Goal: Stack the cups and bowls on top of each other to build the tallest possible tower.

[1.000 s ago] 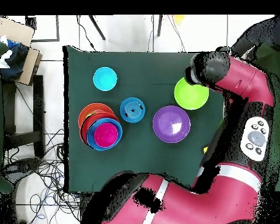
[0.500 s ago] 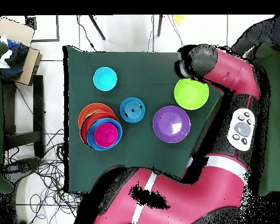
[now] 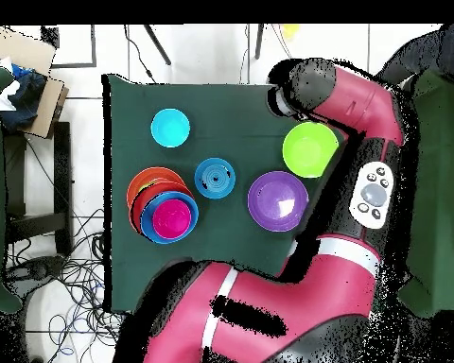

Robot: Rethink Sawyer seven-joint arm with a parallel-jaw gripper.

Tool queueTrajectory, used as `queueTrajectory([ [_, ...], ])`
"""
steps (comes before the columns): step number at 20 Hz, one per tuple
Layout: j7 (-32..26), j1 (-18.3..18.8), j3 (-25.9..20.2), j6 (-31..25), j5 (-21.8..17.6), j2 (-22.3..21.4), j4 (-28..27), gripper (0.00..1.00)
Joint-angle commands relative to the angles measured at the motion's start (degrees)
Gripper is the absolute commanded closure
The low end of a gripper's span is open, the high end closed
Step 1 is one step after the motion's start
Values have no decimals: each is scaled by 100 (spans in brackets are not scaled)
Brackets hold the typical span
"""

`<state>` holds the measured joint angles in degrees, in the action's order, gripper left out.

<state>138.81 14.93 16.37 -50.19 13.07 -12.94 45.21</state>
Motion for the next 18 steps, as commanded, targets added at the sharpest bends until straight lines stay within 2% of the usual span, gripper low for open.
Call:
queueTrajectory([
  [1,1044,-183,-213,-836,148,299,-541,0],
  [11,1771,-405,213,-1238,646,953,-1598,0],
  [18,1909,-481,475,-1336,932,1148,-1846,0],
])
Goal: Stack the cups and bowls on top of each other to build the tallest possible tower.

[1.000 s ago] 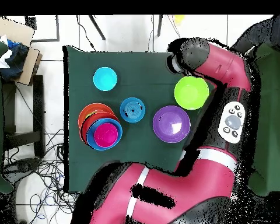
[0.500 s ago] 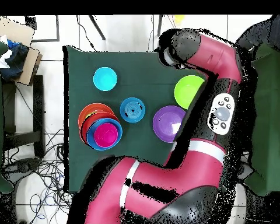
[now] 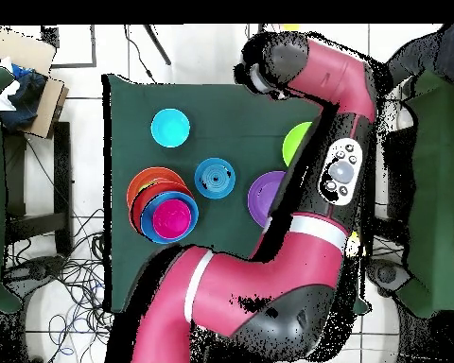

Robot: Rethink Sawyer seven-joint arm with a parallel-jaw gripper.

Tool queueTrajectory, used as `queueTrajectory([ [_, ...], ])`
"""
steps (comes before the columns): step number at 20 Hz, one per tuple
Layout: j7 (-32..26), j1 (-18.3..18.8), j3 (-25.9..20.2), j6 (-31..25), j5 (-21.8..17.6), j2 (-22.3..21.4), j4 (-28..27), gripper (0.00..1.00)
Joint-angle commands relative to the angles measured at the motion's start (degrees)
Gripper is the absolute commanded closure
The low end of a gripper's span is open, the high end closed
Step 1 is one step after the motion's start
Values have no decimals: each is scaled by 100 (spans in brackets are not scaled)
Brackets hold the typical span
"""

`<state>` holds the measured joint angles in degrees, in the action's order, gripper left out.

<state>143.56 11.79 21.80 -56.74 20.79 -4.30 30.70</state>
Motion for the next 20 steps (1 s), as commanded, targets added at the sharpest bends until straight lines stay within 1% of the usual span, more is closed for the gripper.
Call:
queueTrajectory([
  [1,1398,-169,-65,-656,173,248,-325,0],
  [9,1115,-159,-30,-523,271,84,17,0],
  [16,913,-146,-51,-335,270,-19,306,0],
  [18,784,-137,-100,-230,229,-128,538,0],
  [20,586,-129,-165,-28,152,-316,957,0],
])
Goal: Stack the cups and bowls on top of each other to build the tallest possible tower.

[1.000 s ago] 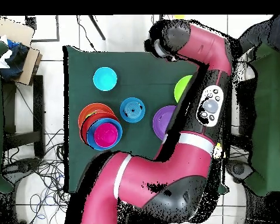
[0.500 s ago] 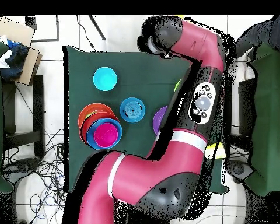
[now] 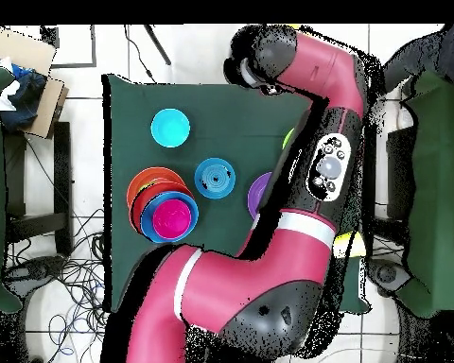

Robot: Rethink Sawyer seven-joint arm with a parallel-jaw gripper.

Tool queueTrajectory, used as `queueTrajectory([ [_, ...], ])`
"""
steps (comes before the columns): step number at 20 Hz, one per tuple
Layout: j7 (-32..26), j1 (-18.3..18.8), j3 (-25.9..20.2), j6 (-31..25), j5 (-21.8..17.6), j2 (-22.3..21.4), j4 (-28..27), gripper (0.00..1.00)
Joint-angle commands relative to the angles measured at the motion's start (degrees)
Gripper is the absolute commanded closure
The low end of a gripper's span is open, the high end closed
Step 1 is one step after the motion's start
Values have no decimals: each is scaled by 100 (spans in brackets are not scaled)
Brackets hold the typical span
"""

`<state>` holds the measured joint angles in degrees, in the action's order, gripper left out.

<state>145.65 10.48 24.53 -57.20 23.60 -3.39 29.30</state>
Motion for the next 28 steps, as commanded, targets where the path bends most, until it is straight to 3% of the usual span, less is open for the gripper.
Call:
queueTrajectory([
  [1,288,12,-458,96,-162,-473,1241,0],
  [10,-85,47,-495,602,-379,-747,2004,0],
  [28,-110,59,-498,1163,-497,-595,2114,0],
])
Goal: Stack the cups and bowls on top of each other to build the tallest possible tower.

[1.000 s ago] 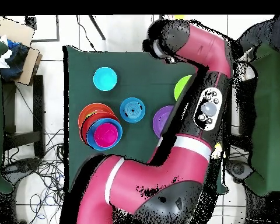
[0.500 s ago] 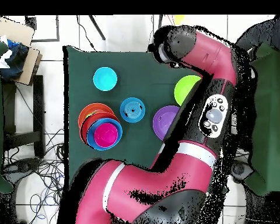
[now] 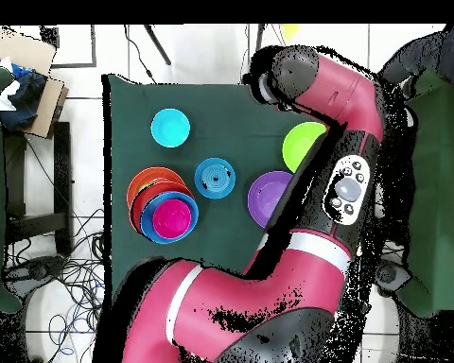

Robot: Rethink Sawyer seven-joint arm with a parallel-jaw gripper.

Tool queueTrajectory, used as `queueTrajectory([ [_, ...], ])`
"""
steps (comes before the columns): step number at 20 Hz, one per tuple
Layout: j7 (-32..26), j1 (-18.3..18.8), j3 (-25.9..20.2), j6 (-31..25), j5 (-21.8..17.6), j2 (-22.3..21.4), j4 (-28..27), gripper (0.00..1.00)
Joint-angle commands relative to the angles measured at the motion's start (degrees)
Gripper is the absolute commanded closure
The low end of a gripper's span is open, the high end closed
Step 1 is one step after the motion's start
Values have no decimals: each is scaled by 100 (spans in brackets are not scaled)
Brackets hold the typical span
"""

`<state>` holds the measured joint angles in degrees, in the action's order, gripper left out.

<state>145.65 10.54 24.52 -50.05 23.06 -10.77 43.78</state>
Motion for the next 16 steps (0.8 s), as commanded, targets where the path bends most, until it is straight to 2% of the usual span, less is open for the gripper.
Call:
queueTrajectory([
  [1,-131,68,-490,500,-468,175,653,0],
  [7,-87,99,-434,945,-668,323,724,0],
  [16,-70,109,-493,1230,-788,297,869,0],
])
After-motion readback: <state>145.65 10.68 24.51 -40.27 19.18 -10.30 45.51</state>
